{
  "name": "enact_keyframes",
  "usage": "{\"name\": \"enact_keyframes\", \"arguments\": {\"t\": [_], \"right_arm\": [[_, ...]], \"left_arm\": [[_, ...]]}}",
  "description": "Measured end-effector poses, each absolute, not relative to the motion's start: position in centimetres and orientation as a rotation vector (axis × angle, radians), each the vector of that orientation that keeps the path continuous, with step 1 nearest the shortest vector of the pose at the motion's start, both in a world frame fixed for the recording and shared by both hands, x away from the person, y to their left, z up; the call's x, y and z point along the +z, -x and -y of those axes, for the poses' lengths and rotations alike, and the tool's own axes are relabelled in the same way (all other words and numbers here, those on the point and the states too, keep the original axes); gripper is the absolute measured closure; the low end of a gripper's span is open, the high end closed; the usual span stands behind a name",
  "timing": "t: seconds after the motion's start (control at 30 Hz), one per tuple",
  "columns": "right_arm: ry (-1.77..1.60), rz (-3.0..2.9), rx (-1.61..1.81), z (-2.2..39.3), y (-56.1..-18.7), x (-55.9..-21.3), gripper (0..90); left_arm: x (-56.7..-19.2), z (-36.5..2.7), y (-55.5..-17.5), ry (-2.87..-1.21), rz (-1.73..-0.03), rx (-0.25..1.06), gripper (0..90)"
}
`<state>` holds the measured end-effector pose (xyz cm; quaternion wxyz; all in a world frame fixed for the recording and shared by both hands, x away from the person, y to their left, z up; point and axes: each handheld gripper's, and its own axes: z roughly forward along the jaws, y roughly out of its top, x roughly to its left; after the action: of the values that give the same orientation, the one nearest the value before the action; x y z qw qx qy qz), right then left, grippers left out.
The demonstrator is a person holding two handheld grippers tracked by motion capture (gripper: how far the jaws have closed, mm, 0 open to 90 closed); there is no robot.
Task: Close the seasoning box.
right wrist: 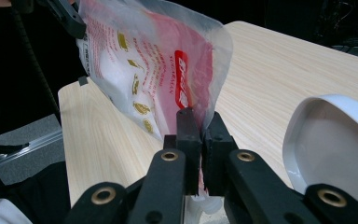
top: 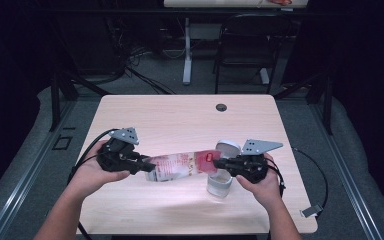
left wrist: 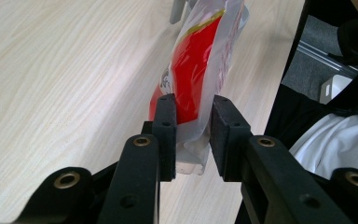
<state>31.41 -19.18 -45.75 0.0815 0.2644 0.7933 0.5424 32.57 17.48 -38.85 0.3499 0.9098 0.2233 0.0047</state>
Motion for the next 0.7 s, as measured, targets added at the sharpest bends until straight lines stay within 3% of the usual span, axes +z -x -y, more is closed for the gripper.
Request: {"name": "enact_keyframes", "arguments": {"t": [0.7], "right_arm": [[-0.818, -2.358, 1.618, 19.7, -31.5, -45.9, 87.4]], "left_arm": [[-37.7, -16.8, -32.9, -2.357, -0.548, 0.032, 74.2]]}}
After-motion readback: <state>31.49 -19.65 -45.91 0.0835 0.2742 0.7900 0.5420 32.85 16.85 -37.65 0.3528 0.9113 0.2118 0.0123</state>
